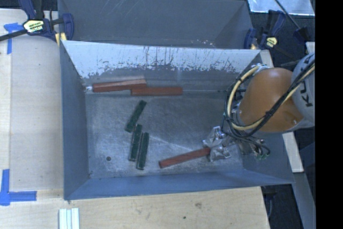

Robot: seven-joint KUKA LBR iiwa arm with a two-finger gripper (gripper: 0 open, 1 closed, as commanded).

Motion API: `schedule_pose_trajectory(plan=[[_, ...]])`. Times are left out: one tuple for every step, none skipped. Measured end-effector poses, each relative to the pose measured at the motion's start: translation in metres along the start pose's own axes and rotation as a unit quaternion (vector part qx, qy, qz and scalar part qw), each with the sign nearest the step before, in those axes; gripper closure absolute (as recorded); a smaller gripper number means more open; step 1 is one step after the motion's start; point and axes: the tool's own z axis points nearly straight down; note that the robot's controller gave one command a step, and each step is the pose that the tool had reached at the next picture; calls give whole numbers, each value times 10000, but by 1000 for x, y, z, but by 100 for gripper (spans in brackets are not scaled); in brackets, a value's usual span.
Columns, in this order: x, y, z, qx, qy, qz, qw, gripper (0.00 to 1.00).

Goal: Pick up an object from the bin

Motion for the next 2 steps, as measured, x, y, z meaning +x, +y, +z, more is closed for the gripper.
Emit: schedule_pose_trajectory(plan=[[0,0,0,0,0,-4,10000,100],[-2,-17,-136,-17,53,83,9999,100]])
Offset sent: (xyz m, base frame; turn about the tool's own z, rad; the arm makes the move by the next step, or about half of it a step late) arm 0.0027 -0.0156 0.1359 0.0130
